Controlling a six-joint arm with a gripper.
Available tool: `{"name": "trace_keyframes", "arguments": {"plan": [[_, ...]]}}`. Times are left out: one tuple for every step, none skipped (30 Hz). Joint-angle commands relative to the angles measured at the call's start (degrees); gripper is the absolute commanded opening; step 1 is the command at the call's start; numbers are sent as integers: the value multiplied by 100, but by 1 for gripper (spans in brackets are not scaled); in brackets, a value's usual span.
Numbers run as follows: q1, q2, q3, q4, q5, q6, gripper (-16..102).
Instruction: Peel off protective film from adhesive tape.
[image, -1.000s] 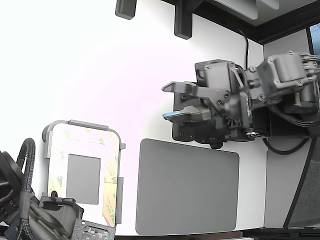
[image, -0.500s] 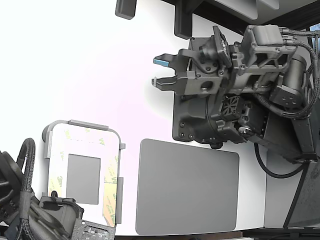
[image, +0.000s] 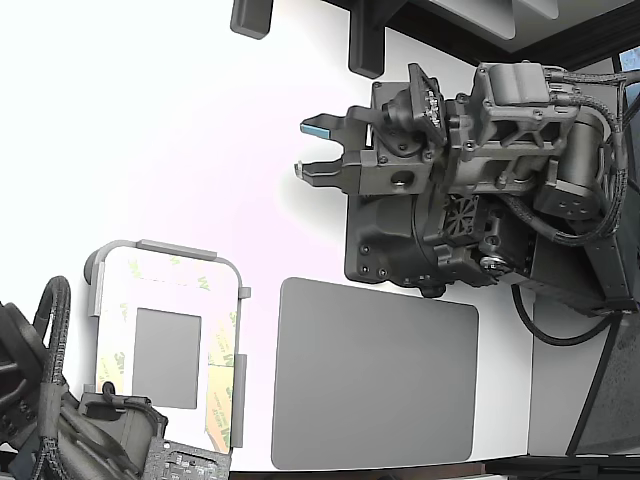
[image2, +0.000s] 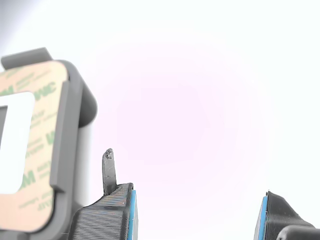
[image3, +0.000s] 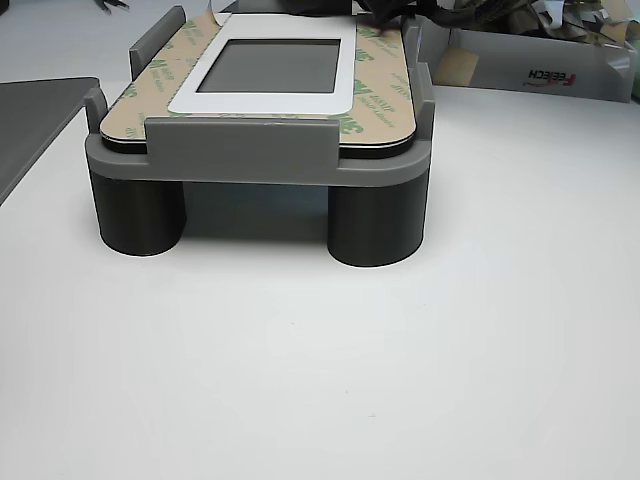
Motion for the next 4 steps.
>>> {"name": "trace_keyframes", "arguments": {"plan": [[-62,132,-132,-35,9,9,100],[-62,132,-132,-35,9,9,100],[-62,132,-132,-35,9,9,100],[-62,132,-132,-35,9,9,100]]}}
